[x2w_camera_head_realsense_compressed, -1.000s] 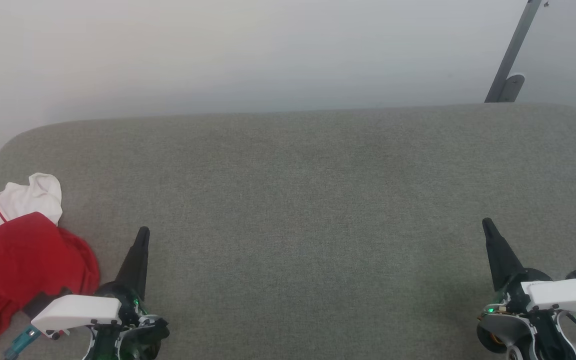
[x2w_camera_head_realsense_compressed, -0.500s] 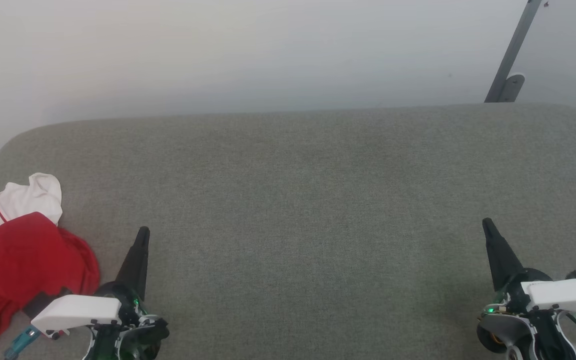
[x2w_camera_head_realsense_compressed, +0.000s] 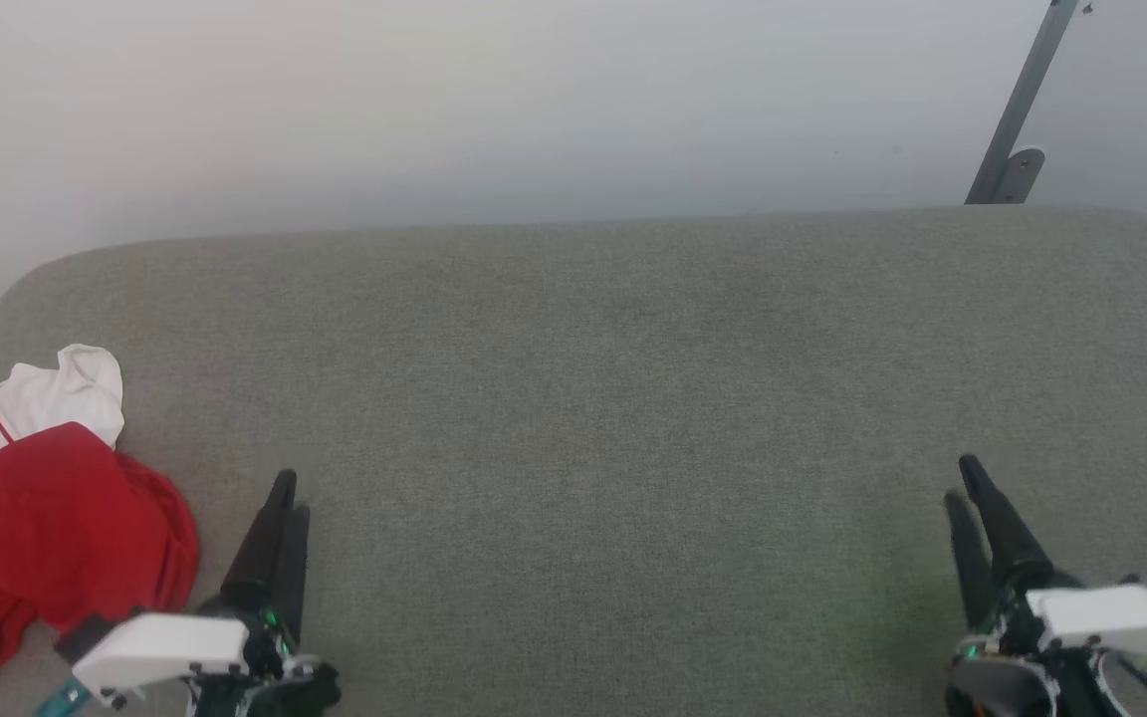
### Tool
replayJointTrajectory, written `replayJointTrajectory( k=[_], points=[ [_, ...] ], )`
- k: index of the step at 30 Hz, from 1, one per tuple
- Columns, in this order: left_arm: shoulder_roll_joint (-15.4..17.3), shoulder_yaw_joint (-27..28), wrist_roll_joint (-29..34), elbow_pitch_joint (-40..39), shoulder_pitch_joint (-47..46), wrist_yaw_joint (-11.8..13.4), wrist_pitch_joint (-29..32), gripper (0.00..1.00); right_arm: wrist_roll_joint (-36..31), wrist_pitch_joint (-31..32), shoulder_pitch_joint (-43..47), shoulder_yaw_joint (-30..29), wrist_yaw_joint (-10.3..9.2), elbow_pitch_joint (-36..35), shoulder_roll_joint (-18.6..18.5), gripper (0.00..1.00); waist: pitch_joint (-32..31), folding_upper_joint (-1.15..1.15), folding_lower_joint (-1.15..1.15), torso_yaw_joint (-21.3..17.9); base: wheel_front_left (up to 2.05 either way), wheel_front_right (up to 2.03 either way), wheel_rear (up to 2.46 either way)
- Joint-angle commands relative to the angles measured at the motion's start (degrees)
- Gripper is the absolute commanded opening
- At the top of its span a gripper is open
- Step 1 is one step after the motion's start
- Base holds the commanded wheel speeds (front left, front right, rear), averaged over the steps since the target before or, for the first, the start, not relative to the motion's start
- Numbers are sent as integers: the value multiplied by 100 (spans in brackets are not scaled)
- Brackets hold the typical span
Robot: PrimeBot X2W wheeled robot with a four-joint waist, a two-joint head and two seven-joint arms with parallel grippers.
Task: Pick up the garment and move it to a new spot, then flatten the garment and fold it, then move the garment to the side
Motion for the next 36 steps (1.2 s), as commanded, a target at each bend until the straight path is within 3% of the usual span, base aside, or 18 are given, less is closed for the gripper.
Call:
replayJointTrajectory(
  k=[1, 11, 18, 26, 36],
  points=[
    [0, -3, 0, -17, 0, 0, -8, 100, -5, -8, -3, 6, 0, -9, 0, 100, 0, 0, 0, 0, 0, 0, 0],
    [23, -80, 82, -339, 97, 64, -195, 100, -208, -197, -47, 196, 0, -146, -53, 100, -1, 0, 0, -15, 0, 0, 0],
    [159, -169, 490, -455, 135, 151, -406, 100, -769, -409, -99, 438, 0, -161, -254, 100, -1, 0, 0, -28, 0, 0, 0],
    [466, -372, 1739, -471, 166, 440, -688, 100, -1955, -650, -214, 643, 0, -19, -445, 100, -9, 0, 0, -43, 0, 0, 0],
    [658, -394, 2982, -564, 270, 500, -908, 100, -2990, -750, -259, 687, 1, 35, -630, 100, -29, 0, 0, -40, 0, 0, 0]
  ],
)
